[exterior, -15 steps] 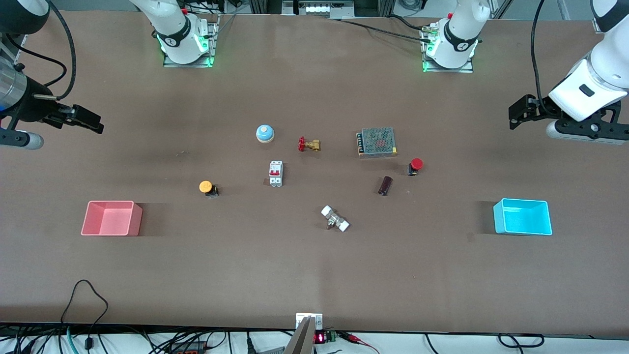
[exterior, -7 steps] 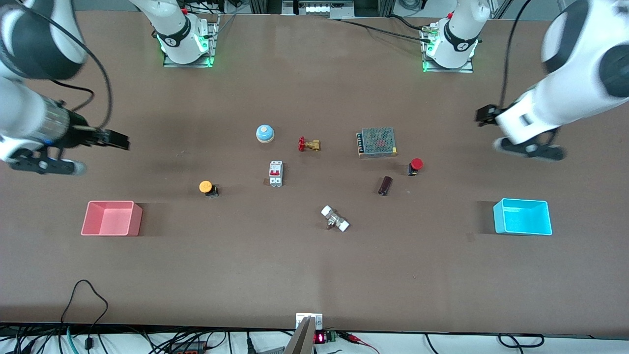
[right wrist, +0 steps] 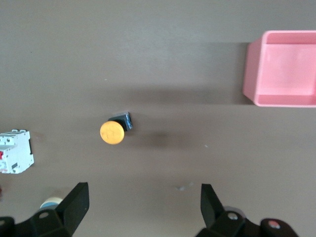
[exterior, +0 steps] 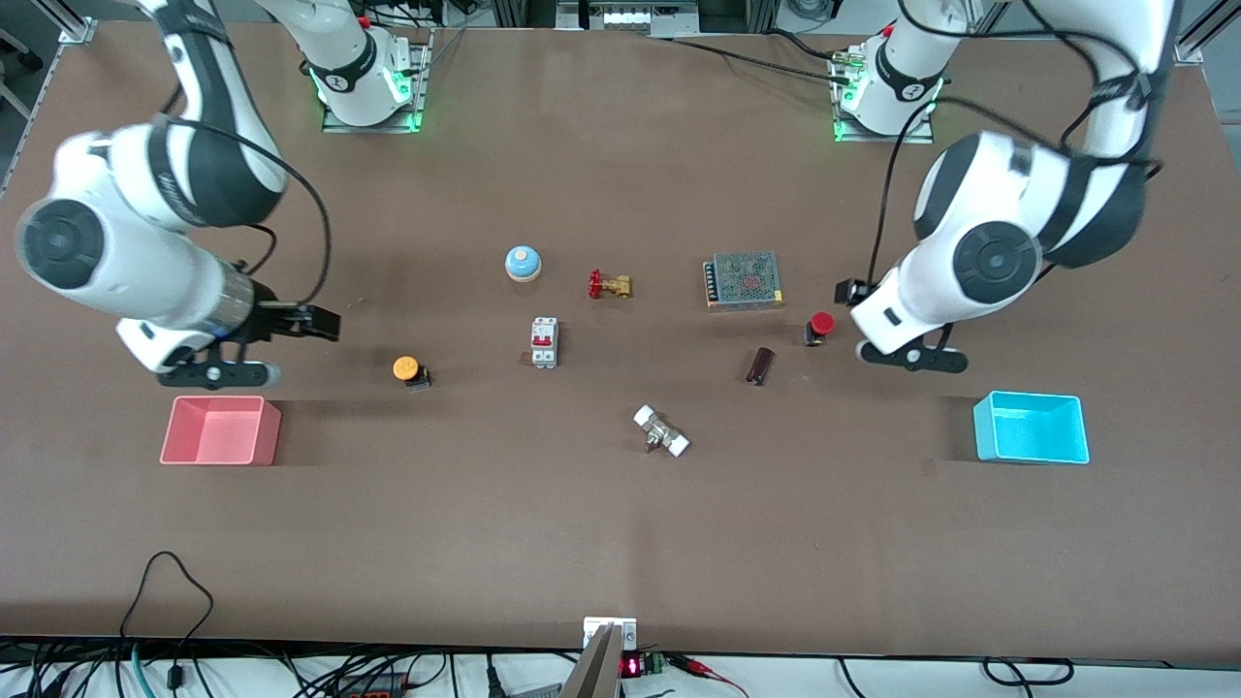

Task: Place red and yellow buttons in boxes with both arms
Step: 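Lower both grippers and grasp the yellow and red buttons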

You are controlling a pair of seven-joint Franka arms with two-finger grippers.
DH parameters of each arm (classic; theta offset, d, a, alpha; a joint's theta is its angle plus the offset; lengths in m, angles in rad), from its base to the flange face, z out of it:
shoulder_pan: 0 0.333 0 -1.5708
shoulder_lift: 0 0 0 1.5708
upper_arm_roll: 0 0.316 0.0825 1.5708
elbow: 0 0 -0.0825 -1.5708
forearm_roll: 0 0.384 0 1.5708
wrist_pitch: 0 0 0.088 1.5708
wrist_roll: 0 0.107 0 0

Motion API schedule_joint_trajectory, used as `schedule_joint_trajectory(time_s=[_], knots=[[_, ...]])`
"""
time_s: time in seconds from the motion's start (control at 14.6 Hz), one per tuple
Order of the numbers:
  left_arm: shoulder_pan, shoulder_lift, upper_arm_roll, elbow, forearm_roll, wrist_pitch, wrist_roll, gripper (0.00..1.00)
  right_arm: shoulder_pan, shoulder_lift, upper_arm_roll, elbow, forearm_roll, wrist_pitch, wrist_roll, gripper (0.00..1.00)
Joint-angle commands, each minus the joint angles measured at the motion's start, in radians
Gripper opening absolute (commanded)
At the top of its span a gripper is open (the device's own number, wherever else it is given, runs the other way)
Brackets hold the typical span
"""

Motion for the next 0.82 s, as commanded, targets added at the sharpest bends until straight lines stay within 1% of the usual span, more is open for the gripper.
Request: schedule_joint_trajectory(time_s=[0.0,0.14,0.21,0.34,0.41,0.55,0.62,0.75], knots=[[-0.006,-0.035,-0.002,-0.148,0.001,0.189,-0.024,1.00,0.018,0.044,0.008,-0.019,-0.001,0.087,0.002,1.00],[-0.006,-0.035,-0.002,-0.230,0.004,0.314,-0.034,1.00,0.023,0.079,0.008,-0.022,-0.001,0.133,-0.004,1.00],[-0.006,-0.037,-0.004,-0.282,0.007,0.402,-0.034,1.00,0.027,0.095,0.008,-0.025,-0.001,0.154,-0.004,1.00],[-0.008,-0.030,-0.004,-0.366,0.007,0.558,-0.039,1.00,0.039,0.116,0.008,-0.055,-0.003,0.229,-0.004,1.00],[-0.011,-0.024,-0.004,-0.388,0.006,0.604,-0.045,1.00,0.041,0.125,0.008,-0.080,-0.004,0.278,-0.005,1.00],[-0.032,-0.009,-0.004,-0.394,0.006,0.624,-0.088,1.00,0.043,0.135,0.015,-0.127,-0.021,0.361,-0.012,1.00],[-0.040,-0.003,-0.004,-0.394,0.006,0.624,-0.106,1.00,0.036,0.142,0.032,-0.134,-0.039,0.378,-0.024,1.00],[-0.051,0.014,-0.002,-0.405,0.007,0.662,-0.113,1.00,0.035,0.151,0.035,-0.134,-0.047,0.386,-0.033,1.00]])
